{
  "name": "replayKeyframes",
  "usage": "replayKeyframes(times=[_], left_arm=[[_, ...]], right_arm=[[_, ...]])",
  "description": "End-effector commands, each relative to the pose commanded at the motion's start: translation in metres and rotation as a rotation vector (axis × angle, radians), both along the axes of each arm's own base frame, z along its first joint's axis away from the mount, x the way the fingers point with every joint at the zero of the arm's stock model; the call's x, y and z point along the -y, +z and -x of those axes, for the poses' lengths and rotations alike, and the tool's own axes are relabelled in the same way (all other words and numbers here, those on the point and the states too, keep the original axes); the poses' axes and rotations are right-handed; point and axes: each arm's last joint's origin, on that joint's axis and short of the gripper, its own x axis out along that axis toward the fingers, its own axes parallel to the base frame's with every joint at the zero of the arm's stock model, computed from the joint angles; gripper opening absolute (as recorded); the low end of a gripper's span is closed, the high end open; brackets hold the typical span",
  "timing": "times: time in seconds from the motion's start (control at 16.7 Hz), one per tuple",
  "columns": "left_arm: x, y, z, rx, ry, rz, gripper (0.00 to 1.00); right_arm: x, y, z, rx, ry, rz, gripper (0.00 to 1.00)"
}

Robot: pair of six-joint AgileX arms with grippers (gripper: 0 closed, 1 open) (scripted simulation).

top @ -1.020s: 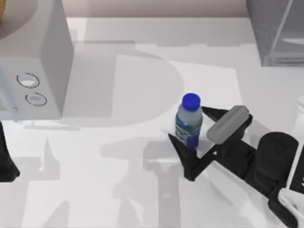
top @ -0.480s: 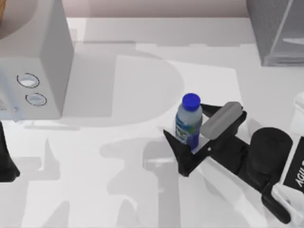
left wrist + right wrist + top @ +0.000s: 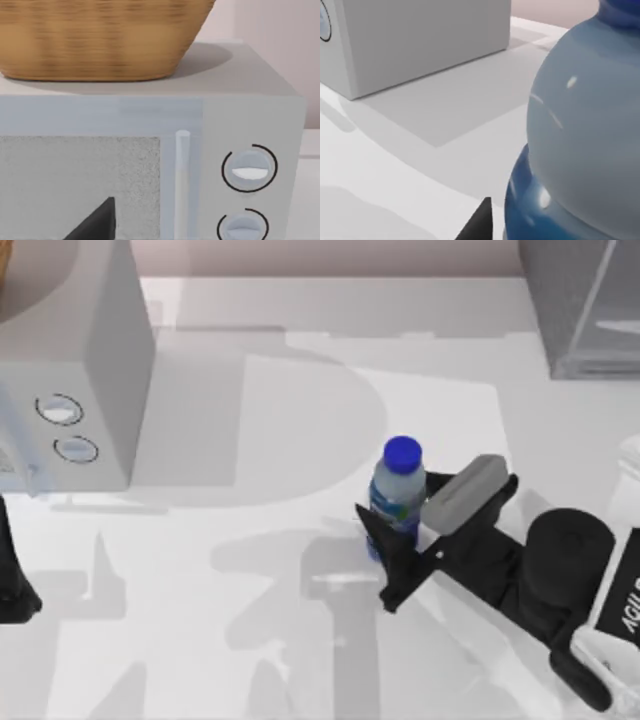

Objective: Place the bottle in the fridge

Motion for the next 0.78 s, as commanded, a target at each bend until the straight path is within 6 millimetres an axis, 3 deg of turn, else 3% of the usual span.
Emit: replayKeyframes(times=[0.36,0.78], left_arm=[[0.0000,0.0000,0.0000,0.000,0.000,0.000,1.00],[0.0000,0.0000,0.0000,0.000,0.000,0.000,1.00]], right_arm=[[0.0000,0.0000,0.0000,0.000,0.000,0.000,0.03],[0.0000,0.0000,0.0000,0.000,0.000,0.000,0.01]])
